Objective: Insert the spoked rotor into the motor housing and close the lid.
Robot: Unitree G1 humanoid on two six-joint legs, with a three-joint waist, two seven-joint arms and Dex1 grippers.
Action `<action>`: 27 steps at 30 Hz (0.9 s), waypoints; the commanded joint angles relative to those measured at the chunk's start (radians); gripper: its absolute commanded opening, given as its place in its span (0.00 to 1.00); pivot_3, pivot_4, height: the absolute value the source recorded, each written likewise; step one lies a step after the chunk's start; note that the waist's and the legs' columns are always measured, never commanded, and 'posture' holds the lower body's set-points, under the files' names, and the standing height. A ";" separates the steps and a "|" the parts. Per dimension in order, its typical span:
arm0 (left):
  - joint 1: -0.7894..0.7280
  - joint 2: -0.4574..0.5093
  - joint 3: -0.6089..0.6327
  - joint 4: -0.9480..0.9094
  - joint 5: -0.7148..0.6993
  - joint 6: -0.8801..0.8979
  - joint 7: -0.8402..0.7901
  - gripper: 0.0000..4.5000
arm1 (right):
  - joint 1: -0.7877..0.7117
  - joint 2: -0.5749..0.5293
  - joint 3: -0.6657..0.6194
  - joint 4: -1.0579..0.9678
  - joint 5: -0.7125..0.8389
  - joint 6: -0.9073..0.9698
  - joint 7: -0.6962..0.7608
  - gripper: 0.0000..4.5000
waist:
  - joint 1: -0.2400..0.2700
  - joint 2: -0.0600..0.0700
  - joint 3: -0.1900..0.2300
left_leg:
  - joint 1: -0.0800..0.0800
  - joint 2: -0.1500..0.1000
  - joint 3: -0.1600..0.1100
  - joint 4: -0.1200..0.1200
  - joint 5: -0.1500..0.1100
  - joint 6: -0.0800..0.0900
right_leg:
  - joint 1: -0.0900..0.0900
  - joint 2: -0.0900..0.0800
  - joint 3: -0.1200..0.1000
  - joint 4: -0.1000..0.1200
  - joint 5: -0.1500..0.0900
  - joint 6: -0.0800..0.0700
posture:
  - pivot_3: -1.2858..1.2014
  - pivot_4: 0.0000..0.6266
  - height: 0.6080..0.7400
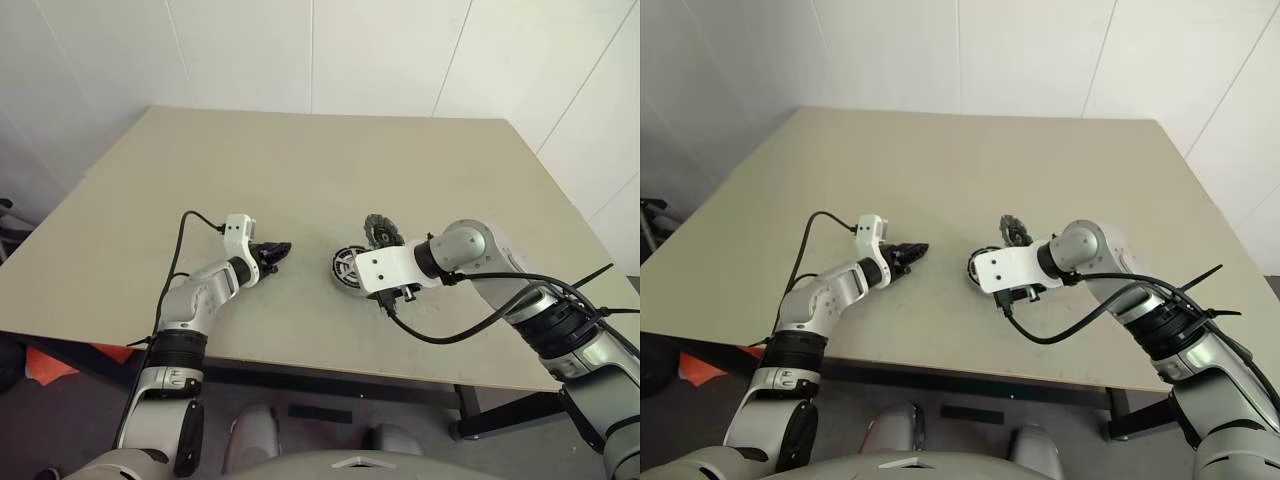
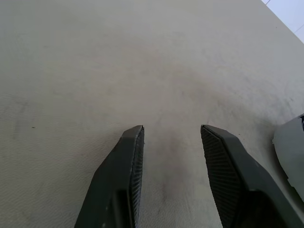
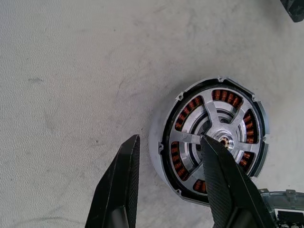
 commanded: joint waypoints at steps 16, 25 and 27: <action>0.002 0.000 0.005 -0.044 -0.011 0.007 0.006 0.45 | 0.016 0.003 0.009 0.124 -0.048 -0.064 0.004 0.49 | -0.002 -0.001 -0.001 | 0.003 0.000 0.000 0.001 0.000 0.000 | 0.002 0.000 0.000 0.000 0.000 0.000 | 0.52 0.00 1.00; 0.009 -0.005 0.007 -0.044 -0.011 0.005 0.011 0.45 | 0.012 -0.006 0.017 0.160 -0.055 -0.090 0.024 0.08 | 0.001 -0.001 -0.001 | 0.007 -0.001 -0.001 0.001 0.000 0.000 | 0.010 0.000 0.000 -0.001 0.000 0.000 | 0.52 0.00 1.00; 0.011 -0.006 0.008 -0.047 -0.012 0.005 0.013 0.45 | 0.011 -0.005 0.017 0.167 -0.059 -0.099 0.022 0.02 | 0.000 -0.002 -0.002 | 0.009 -0.001 -0.001 0.001 0.000 0.000 | 0.012 0.000 0.000 -0.001 0.000 0.000 | 0.52 0.00 1.00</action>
